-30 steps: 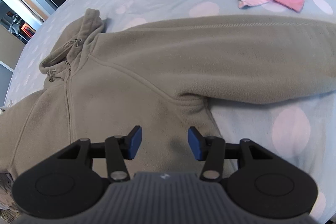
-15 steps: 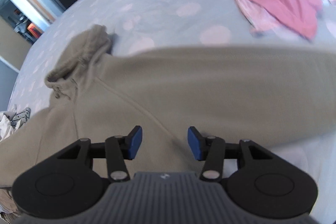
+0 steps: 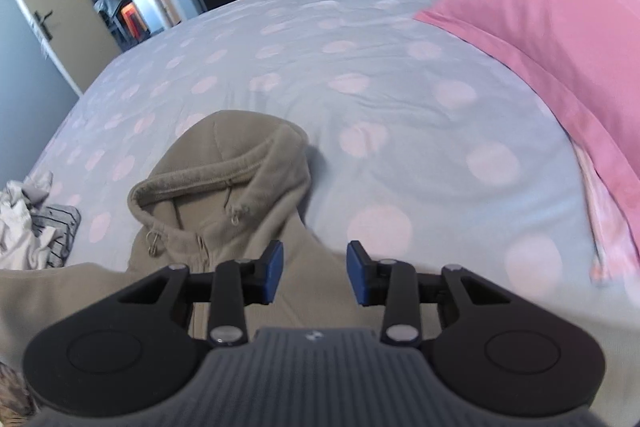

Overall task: Fold clothes
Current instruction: 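Grasp the jacket hood edge with the left tool while the right tool grasps beside it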

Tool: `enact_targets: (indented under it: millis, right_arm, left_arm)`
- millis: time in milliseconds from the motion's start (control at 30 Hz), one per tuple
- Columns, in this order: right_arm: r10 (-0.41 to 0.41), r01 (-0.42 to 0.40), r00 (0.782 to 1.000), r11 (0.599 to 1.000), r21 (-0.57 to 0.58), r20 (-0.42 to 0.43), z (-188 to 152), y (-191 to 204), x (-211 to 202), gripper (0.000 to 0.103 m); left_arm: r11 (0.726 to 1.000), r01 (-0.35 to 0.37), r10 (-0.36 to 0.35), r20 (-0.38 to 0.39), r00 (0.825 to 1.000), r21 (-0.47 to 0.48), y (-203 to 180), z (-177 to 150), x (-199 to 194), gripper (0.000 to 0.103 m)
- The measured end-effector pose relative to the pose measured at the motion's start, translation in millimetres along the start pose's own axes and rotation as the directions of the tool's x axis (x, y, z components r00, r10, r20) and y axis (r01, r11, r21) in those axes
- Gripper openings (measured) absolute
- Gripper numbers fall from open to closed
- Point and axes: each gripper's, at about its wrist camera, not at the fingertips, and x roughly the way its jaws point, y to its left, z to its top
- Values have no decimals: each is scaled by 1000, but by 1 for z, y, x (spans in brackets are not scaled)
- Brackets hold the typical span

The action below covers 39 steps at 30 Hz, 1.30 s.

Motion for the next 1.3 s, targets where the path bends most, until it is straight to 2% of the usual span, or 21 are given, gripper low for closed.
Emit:
enact_targets:
  millis: [100, 233, 267, 300, 333, 467, 567, 633, 667, 700, 733, 800, 833, 933, 1033, 1100, 1133, 1200, 1300]
  right_arm:
    - [-10, 10, 1000, 998, -67, 4, 16, 13, 30, 41]
    - [-25, 26, 1000, 993, -116, 6, 36, 28, 70, 44]
    - [-29, 30, 1000, 993, -116, 5, 43, 31, 79, 47]
    - [-34, 34, 999, 993, -115, 4, 49, 34, 87, 55]
    - [-37, 38, 999, 993, -114, 7, 55, 38, 96, 56]
    - [-60, 62, 998, 985, -160, 19, 74, 55, 128, 56]
    - [-113, 114, 993, 964, -238, 17, 81, 68, 153, 56]
    - [-143, 141, 990, 949, -283, 15, 81, 72, 166, 51]
    - [-150, 148, 989, 941, -303, 17, 79, 72, 169, 48]
    - [-155, 153, 988, 933, -325, 20, 77, 73, 171, 40]
    - [-161, 159, 987, 924, -347, 23, 76, 73, 173, 26]
    - [-153, 155, 988, 904, -397, 38, 71, 73, 173, 19]
    - [-130, 140, 990, 892, -429, 53, 69, 73, 168, 16]
    - [-68, 102, 994, 832, -545, 83, 55, 68, 154, 13]
    - [-26, 73, 996, 750, -658, 81, 35, 60, 147, 12]
    - [-22, 60, 998, 689, -722, 62, 18, 53, 151, 11]
    - [-41, 58, 998, 673, -738, 41, 11, 48, 158, 11]
    - [-74, 47, 997, 660, -750, -2, -2, 39, 173, 10]
    - [-86, 62, 996, 678, -732, 4, -11, 37, 185, 10]
  left_arm:
    - [998, 49, -46, -77, 996, 36, -29, -5, 53, 33]
    - [995, 63, -50, -150, 987, 83, -61, -11, 111, 37]
    - [993, 61, -45, -157, 987, 98, -67, -12, 122, 41]
    - [992, 60, -43, -157, 987, 109, -72, -11, 130, 43]
    - [991, 60, -41, -155, 987, 119, -76, -11, 136, 44]
    - [988, 47, -25, -150, 988, 146, -85, -8, 160, 46]
    - [986, 46, -21, -149, 989, 162, -90, -6, 175, 46]
    - [981, 62, -28, -182, 983, 183, -95, -6, 189, 38]
    - [977, 57, -18, -192, 981, 203, -97, -8, 195, 29]
    - [974, 51, -10, -185, 983, 221, -100, -9, 198, 23]
    - [971, 45, -3, -174, 985, 237, -101, -11, 200, 19]
    - [970, 51, -17, -144, 989, 238, -100, -13, 199, 11]
    - [970, 56, -26, -128, 991, 236, -98, -14, 197, 10]
    - [959, 81, -53, -108, 993, 273, -92, -20, 192, 9]
    - [956, 95, -62, -124, 990, 278, -84, -31, 193, 9]
    - [958, 99, -61, -149, 987, 268, -80, -39, 200, 9]
    - [960, 102, -60, -162, 985, 262, -79, -43, 204, 9]
    - [962, 92, -47, -174, 984, 258, -80, -49, 210, 9]
    - [960, 83, -37, -172, 984, 269, -83, -48, 210, 9]
